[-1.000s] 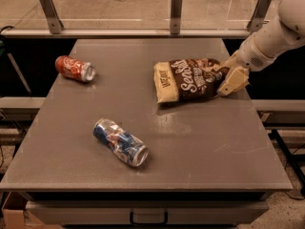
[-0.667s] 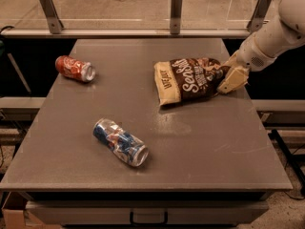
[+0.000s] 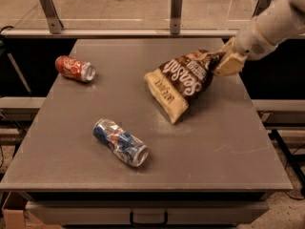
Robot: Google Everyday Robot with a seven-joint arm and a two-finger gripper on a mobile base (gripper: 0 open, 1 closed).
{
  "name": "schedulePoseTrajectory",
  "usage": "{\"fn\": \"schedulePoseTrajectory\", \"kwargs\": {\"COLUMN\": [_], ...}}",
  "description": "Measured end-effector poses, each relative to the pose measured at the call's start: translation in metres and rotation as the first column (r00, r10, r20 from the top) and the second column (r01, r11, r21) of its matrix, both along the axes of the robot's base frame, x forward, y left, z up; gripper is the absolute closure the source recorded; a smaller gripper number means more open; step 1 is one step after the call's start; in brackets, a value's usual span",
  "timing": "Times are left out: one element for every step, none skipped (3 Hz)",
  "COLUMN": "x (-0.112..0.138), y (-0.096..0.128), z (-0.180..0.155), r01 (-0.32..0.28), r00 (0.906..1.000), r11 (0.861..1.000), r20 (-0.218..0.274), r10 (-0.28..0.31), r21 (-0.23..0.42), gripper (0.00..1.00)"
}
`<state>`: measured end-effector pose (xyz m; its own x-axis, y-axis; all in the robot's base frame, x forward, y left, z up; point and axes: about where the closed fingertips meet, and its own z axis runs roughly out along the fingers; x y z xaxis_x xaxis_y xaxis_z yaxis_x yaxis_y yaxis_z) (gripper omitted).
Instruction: Pick brown chip bag
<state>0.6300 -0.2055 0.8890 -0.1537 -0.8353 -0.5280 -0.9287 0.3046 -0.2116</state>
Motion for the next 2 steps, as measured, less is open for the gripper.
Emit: {"fn": "schedulePoseTrajectory", "kwargs": {"x": [-0.052, -0.088], "y": [0.074, 0.123], "z": [0.103, 0.171], "r01": [-0.135, -0.182], "r00": [0.9895, 0.9807], "r11": [0.977, 0.951], "r20": [0.073, 0.117], "r10": [0.125, 0.157], "r21": [0.165, 0.25], "gripper": [1.0, 1.0]}}
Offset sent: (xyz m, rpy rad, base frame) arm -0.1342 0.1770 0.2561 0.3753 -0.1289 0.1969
